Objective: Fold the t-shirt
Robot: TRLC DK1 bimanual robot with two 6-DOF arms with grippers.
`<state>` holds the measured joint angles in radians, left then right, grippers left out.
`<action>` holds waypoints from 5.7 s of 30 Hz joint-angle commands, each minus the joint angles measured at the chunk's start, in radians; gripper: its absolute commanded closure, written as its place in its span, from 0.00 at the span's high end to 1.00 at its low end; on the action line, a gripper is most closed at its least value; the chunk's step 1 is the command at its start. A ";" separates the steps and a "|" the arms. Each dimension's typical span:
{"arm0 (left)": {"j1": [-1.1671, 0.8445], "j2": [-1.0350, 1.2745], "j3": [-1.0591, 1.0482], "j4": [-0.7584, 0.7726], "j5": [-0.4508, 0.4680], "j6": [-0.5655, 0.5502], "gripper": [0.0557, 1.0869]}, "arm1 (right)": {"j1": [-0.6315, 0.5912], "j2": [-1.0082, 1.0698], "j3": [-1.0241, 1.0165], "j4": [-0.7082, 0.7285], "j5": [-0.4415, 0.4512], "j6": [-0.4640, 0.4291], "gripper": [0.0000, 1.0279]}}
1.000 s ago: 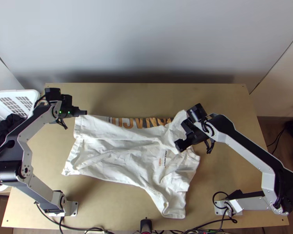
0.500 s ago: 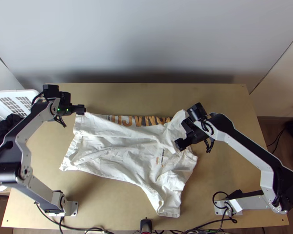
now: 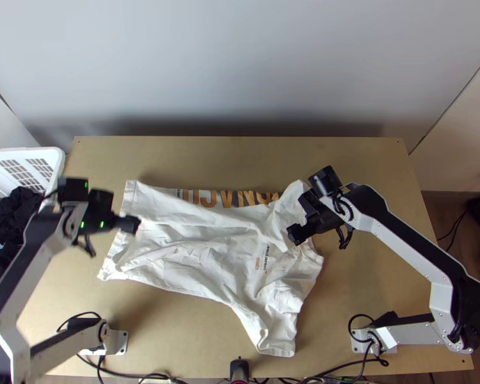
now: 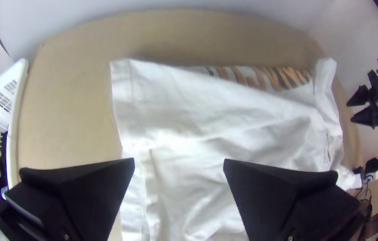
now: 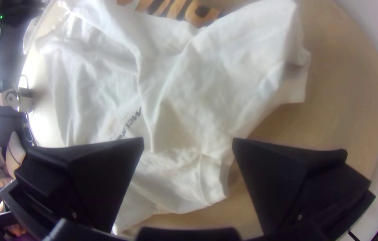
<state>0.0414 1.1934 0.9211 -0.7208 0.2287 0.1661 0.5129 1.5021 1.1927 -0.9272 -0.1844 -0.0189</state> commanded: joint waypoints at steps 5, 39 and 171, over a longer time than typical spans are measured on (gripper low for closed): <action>0.005 -0.299 -0.211 -0.210 -0.029 0.136 0.94 | 0.004 -0.042 -0.001 -0.007 0.000 0.002 0.90; 0.066 -0.314 -0.447 -0.127 -0.253 0.274 0.80 | 0.113 -0.272 -0.134 -0.122 -0.001 0.002 0.90; 0.017 -0.083 -0.001 -0.029 -0.224 0.182 0.03 | 0.082 0.095 0.321 -0.078 -0.099 0.011 0.03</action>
<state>0.0608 0.9852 0.8310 -0.7967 0.0063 0.3367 0.6445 1.5311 1.4311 -1.0050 -0.2848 -0.0082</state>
